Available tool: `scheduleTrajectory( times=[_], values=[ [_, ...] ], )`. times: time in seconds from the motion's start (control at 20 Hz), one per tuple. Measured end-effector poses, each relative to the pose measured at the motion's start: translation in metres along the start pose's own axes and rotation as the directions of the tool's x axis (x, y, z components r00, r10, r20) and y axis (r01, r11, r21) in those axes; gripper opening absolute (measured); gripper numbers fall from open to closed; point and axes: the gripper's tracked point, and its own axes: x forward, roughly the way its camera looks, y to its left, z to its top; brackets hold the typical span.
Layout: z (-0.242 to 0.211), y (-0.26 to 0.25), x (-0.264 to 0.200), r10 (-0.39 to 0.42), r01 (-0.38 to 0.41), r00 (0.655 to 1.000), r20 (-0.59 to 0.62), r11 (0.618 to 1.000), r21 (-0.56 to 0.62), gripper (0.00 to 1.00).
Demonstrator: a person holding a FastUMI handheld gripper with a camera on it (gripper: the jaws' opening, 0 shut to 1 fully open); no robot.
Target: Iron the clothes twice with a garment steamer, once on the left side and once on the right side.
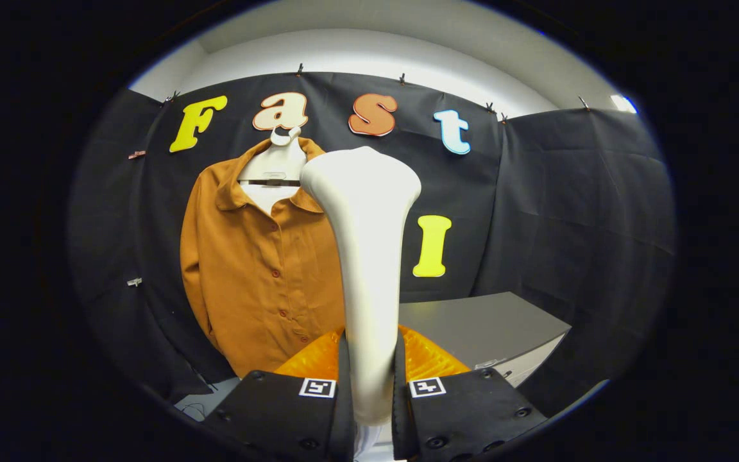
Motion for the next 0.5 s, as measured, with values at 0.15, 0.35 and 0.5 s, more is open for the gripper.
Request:
scheduleTrajectory(
  times=[0.15,0.35,0.5],
  values=[
    [0.007,-0.007,-0.003,-0.002,0.002,1.0,0.001,1.0,0.014,0.27],
    [0.016,-0.015,-0.01,-0.012,0.011,1.0,0.015,0.999,0.035,0.27],
    [0.02,-0.016,-0.016,-0.013,0.013,1.0,0.024,0.999,0.039,0.27]
  ],
)
